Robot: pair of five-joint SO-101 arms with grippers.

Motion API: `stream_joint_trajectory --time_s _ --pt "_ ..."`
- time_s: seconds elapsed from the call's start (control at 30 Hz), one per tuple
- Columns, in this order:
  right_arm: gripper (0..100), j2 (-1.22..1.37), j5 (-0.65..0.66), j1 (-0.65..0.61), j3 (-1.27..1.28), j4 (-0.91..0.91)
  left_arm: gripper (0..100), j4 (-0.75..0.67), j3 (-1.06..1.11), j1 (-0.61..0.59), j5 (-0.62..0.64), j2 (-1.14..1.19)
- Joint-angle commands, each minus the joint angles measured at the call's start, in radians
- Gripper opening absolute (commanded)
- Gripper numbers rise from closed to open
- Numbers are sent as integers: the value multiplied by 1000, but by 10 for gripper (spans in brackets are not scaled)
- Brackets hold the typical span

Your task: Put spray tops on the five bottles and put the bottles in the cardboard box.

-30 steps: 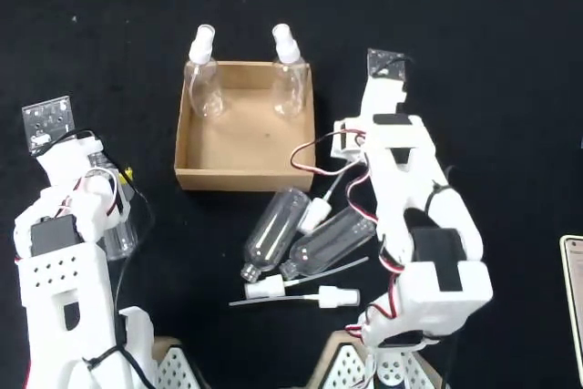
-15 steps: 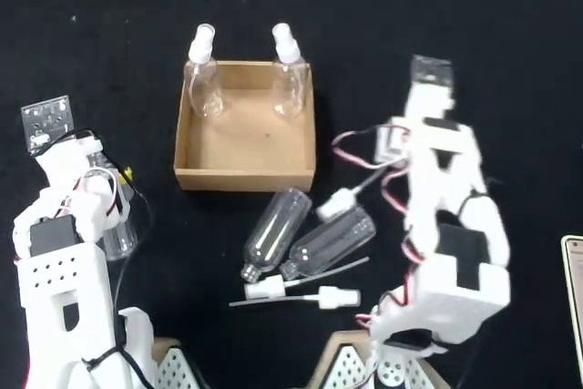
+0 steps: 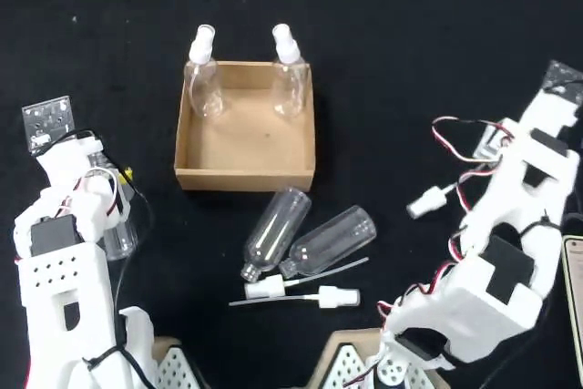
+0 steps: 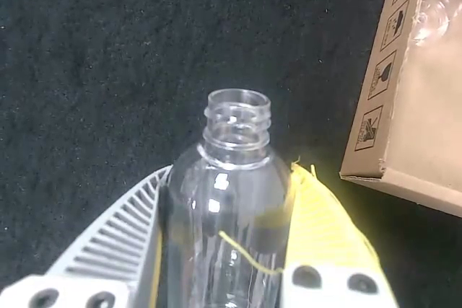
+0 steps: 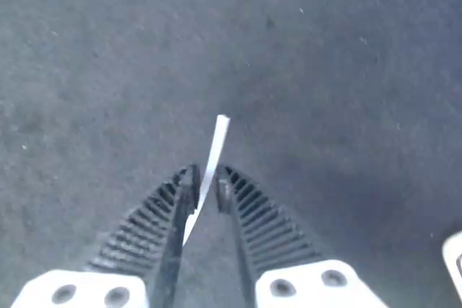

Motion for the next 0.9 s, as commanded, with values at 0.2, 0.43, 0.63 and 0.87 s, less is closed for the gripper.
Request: stream_joint_trajectory --time_s 0.2,0.43,0.63,0.87 --pt "278 -13 23 60 -159 146 29 -20 -4 4 8 -26" --pt "218 -13 655 40 -349 497 29 -20 -4 4 6 -26" --pt "219 -41 1114 43 -351 701 29 -20 -4 4 6 -26" --pt "220 -242 1453 -6 -136 746 29 -20 -4 4 6 -26"
